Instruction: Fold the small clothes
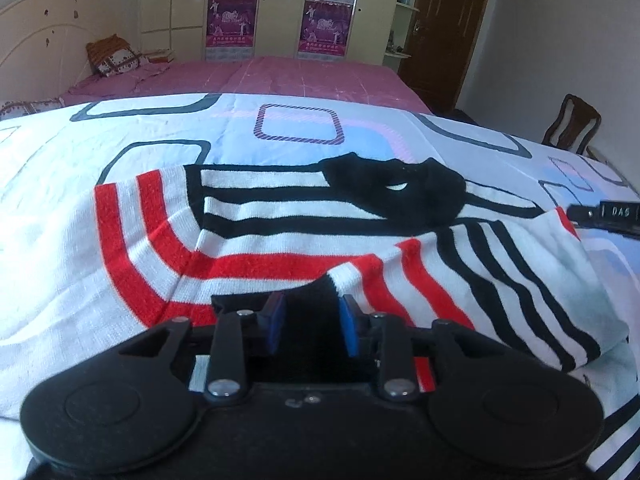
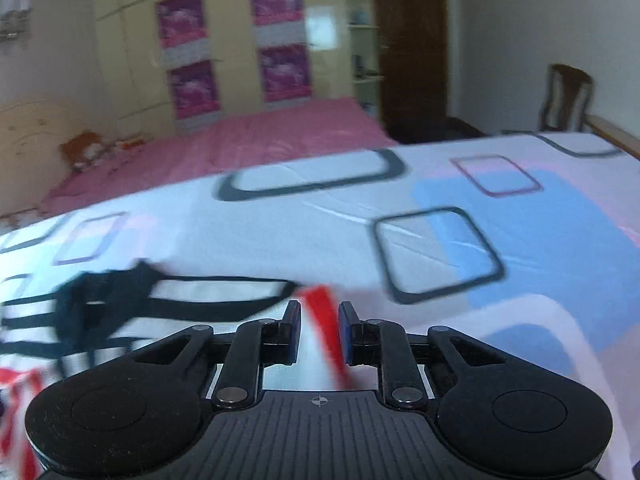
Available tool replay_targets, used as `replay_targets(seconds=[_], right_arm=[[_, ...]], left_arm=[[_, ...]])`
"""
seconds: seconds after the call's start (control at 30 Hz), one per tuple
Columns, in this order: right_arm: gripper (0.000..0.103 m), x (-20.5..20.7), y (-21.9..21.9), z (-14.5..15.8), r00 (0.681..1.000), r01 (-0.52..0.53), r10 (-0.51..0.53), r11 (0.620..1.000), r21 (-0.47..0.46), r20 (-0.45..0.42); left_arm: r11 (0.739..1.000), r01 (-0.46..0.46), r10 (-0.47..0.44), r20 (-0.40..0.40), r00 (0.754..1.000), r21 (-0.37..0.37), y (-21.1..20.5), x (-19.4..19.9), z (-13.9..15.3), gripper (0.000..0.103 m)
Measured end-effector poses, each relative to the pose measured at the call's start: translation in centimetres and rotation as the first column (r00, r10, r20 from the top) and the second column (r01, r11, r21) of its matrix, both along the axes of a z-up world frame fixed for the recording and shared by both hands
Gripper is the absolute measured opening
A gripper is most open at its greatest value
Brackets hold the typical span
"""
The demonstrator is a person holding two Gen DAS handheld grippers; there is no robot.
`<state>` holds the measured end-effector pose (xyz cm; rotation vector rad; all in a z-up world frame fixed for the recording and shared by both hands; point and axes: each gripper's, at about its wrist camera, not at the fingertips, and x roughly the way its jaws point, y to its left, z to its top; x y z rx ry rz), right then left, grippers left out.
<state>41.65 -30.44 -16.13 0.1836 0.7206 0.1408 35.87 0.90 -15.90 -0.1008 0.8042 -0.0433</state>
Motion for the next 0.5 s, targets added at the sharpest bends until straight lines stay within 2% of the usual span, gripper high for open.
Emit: replay_targets(seconds=[0.17,0.27,0.37,0.5], right_arm=[[0.020,-1.6,4.6,-0.5,0.988,-0.153,0.153,0.988,-0.019,-0.021],[0.020,-1.5,6.1,-2.7,0.979,-0.182,0.174,0.981,-0.072,-0.107],[0.021,-2.1,6.0,-2.2,0.982,-0.168,0.162,0.984,-0.061,-0.098],[0.022,-3.8,7.6,-1.2,0.972,-0.226,0.224,0.974,-0.025,-0.064]], left_arm=[[1.000,0.003,-0.003,-0.017,1.000,-0.001,0.5,0.0,-0.3,0.032],[1.000,-0.013,0.013,-0.037,0.999,-0.011,0.8,0.1,0.1,0.031],[0.999,-0.033,0.033,-0.048,0.998,-0.003,0.9,-0.4,0.5,0.037],[0.999,-0.051,0.052,-0.051,0.997,0.014,0.8,-1.1,0.8,0.040]])
